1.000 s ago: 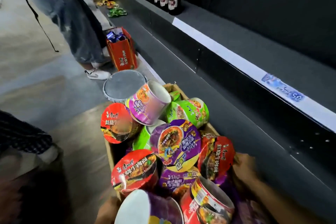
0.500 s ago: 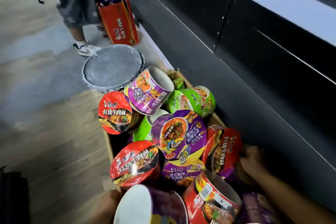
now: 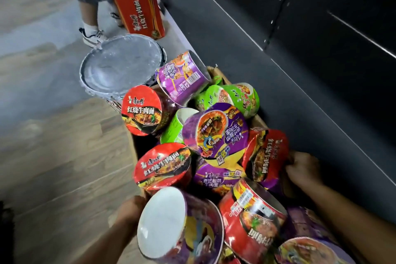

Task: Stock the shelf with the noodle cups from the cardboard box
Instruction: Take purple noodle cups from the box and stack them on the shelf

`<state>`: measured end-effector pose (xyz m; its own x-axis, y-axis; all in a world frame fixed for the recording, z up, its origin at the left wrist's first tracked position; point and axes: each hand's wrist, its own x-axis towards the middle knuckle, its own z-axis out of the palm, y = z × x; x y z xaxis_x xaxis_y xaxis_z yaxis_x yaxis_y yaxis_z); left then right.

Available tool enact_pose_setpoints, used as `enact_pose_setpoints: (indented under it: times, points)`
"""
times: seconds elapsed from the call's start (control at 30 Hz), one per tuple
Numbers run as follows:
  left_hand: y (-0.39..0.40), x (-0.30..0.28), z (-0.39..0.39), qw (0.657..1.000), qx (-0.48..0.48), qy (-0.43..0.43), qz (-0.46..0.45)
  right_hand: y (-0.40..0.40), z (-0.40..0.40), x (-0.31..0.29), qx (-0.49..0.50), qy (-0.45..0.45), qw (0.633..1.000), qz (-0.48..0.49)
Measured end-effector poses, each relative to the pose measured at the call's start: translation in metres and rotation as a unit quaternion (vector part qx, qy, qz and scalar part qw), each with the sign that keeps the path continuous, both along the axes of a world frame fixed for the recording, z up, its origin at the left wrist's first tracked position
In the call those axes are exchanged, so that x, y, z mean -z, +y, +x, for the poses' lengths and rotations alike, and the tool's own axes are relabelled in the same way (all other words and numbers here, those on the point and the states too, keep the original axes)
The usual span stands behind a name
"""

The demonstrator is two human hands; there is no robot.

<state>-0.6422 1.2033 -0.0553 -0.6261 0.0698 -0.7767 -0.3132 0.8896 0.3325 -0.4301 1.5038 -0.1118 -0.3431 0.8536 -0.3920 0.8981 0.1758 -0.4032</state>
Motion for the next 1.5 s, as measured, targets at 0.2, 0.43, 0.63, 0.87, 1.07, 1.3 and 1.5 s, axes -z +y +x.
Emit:
enact_pose_setpoints:
  times: [0.2, 0.43, 0.63, 0.87, 1.07, 1.3, 1.5]
  points:
    - [0.007, -0.014, -0.006, 0.994, 0.039, -0.095, -0.04, 0.015, 0.002, -0.001, -0.036, 0.0, 0.998, -0.055]
    - [-0.005, -0.072, -0.07, 0.981, 0.111, -0.053, -0.151, 0.029, -0.015, -0.071, -0.03, 0.001, 0.98, -0.195]
    - [0.071, -0.096, -0.136, 0.936, 0.221, 0.268, -0.055, 0.044, -0.119, -0.111, 0.031, 0.11, 0.989, -0.094]
    - [0.222, -0.103, -0.187, 0.898, 0.324, 0.275, 0.112, 0.046, -0.261, -0.128, -0.085, 0.122, 0.988, -0.031]
    - [0.269, -0.062, -0.238, 0.866, 0.47, 0.173, -0.003, 0.056, -0.316, -0.117, -0.13, -0.005, 0.984, -0.119]
    - [0.257, -0.067, -0.248, 0.85, 0.482, 0.209, 0.038, 0.038, -0.326, -0.119, -0.197, -0.034, 0.976, -0.091]
    - [0.26, -0.148, -0.25, 0.837, 0.508, 0.167, 0.119, 0.022, -0.298, -0.194, -0.03, 0.119, 0.986, -0.11]
